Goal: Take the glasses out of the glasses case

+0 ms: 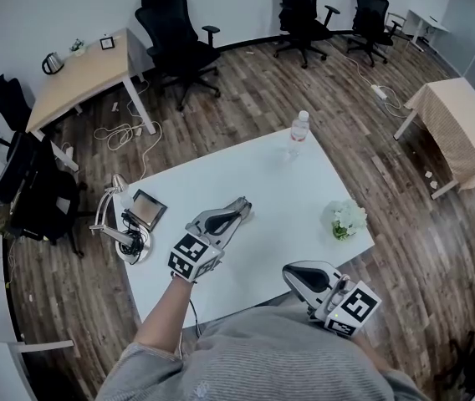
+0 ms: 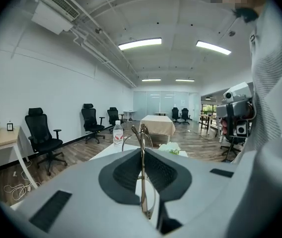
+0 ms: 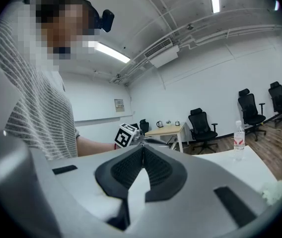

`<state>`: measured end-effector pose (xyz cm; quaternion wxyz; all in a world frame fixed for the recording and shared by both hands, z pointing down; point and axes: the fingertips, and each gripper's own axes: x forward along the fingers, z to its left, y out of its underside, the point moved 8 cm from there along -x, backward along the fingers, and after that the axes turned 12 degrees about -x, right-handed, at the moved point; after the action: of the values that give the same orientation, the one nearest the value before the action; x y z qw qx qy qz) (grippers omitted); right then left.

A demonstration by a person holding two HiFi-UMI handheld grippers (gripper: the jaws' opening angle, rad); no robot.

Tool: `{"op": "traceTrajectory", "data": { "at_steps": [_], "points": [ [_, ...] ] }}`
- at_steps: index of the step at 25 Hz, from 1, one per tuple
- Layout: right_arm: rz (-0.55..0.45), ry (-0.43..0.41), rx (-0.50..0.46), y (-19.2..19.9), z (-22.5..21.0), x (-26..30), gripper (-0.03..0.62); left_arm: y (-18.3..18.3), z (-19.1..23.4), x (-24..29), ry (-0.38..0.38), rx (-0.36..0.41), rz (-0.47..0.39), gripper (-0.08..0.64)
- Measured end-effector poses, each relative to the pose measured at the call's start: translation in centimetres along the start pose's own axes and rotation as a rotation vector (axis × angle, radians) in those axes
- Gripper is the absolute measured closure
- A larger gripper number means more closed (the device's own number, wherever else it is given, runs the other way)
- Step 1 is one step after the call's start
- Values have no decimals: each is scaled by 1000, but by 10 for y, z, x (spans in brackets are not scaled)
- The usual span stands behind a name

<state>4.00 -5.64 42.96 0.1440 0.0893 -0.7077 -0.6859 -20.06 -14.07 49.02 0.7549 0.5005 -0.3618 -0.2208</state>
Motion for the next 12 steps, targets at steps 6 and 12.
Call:
{"op": "traceTrajectory", "data": {
  "at_steps": [6, 12],
  "points": [
    [8, 2, 0, 4, 3, 2, 577, -9, -27, -27, 17, -7, -64, 532],
    [20, 11, 0, 7, 6, 1, 577, -16, -65, -54, 60, -53, -149, 532]
  ]
}}
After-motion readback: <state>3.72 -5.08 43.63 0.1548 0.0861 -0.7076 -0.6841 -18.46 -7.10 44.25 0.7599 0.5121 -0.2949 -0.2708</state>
